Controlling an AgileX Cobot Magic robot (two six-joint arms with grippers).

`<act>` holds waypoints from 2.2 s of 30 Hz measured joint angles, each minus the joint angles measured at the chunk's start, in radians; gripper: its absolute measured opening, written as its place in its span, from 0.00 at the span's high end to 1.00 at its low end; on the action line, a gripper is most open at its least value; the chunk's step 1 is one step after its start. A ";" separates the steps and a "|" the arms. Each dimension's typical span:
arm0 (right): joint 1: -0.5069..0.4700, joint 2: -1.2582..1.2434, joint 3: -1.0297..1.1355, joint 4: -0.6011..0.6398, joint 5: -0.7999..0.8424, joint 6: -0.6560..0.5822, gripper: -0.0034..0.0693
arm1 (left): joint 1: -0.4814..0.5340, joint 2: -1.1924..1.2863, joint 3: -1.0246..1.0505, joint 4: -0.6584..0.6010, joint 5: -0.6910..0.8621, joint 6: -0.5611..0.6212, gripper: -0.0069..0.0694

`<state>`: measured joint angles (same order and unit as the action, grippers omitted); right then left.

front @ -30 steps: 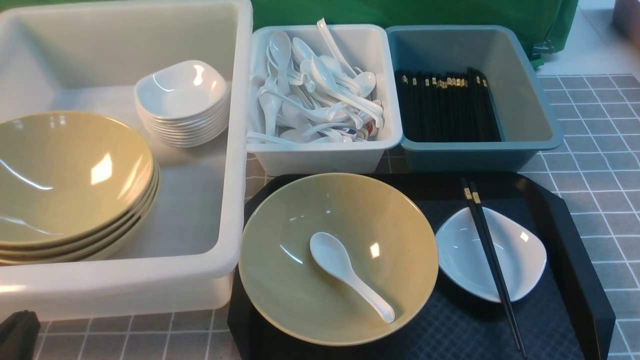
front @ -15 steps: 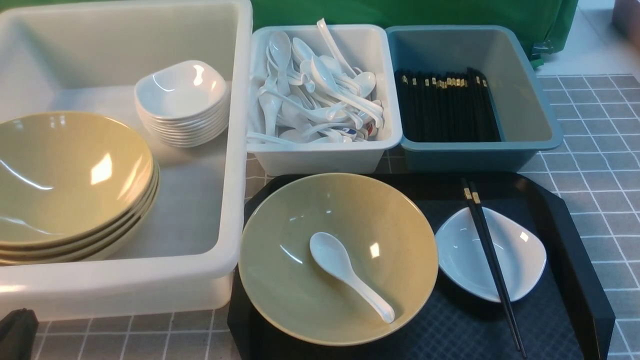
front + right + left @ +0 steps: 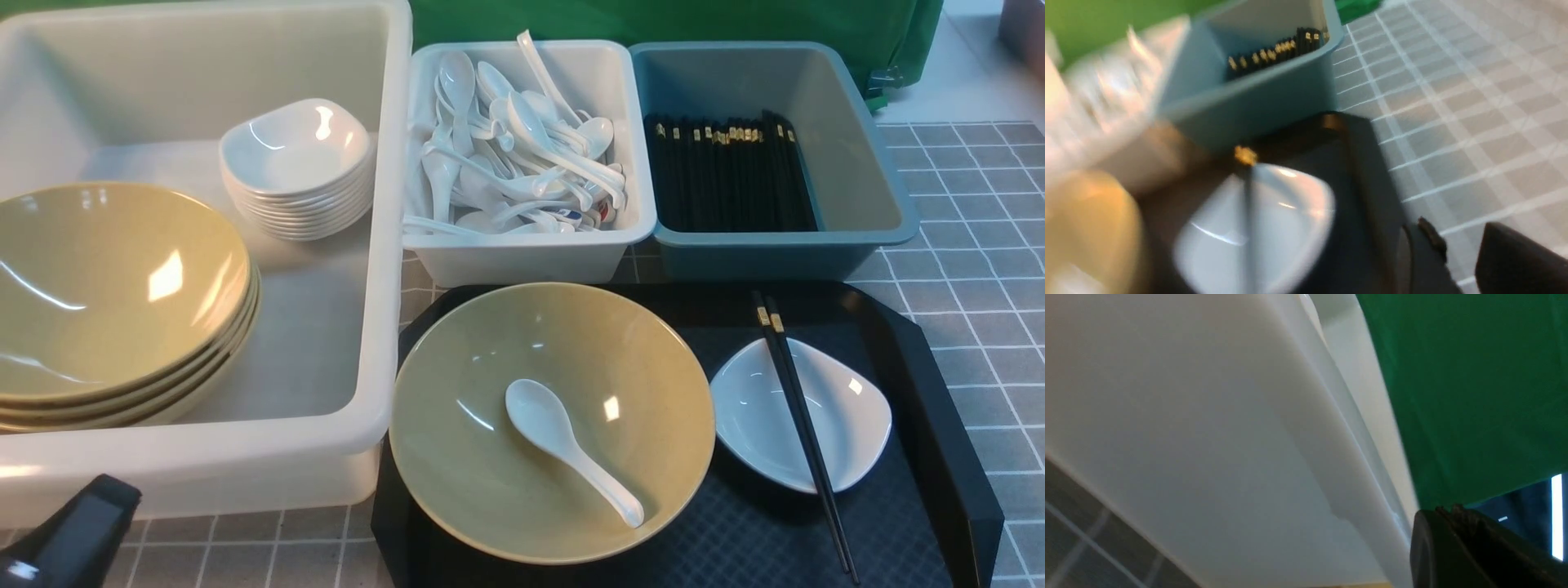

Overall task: On grey table put chopsticks spoon bowls plates into blue grey white boxes.
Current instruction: 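Move the grippers toward the tableware on the black tray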

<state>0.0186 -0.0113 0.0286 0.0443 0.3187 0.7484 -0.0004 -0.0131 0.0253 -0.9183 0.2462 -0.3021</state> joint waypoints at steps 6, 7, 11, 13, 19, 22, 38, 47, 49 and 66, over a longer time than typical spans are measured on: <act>0.000 0.000 0.000 0.072 0.000 0.279 0.63 | 0.000 0.000 0.000 -0.113 -0.015 -0.022 0.92; 0.000 0.000 0.000 0.069 0.000 0.269 0.63 | 0.000 0.000 0.000 -0.119 -0.018 -0.024 0.92; 0.002 0.000 0.000 0.072 0.000 0.236 0.63 | 0.000 0.000 -0.001 -0.134 -0.012 -0.007 0.92; 0.011 0.000 0.000 0.093 -0.003 0.215 0.63 | 0.000 0.000 -0.025 -0.127 0.016 0.052 0.92; 0.099 0.015 -0.166 0.120 0.016 -0.164 0.68 | 0.000 0.047 -0.309 0.021 0.153 0.362 0.92; 0.130 0.095 -0.287 0.107 0.049 -0.304 0.79 | 0.000 0.153 -0.426 0.126 0.221 0.423 0.92; 0.228 1.080 -1.073 0.059 0.805 -0.974 0.91 | -0.103 0.907 -1.065 0.758 0.903 0.536 0.92; 0.376 1.294 -1.127 -0.030 0.804 -0.923 0.91 | -0.392 1.111 -1.151 0.784 0.848 0.578 0.92; 0.393 1.367 -1.129 -0.036 0.766 -0.901 0.91 | -0.476 1.191 -1.191 0.819 0.812 0.578 0.92; 0.400 1.672 -1.133 -0.134 0.523 -0.550 0.33 | -0.630 1.448 -1.238 0.860 0.618 0.586 0.92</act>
<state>0.4184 1.6605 -1.1046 -0.0899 0.8421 0.1984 -0.6305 1.4349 -1.2124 -0.0581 0.8642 0.2839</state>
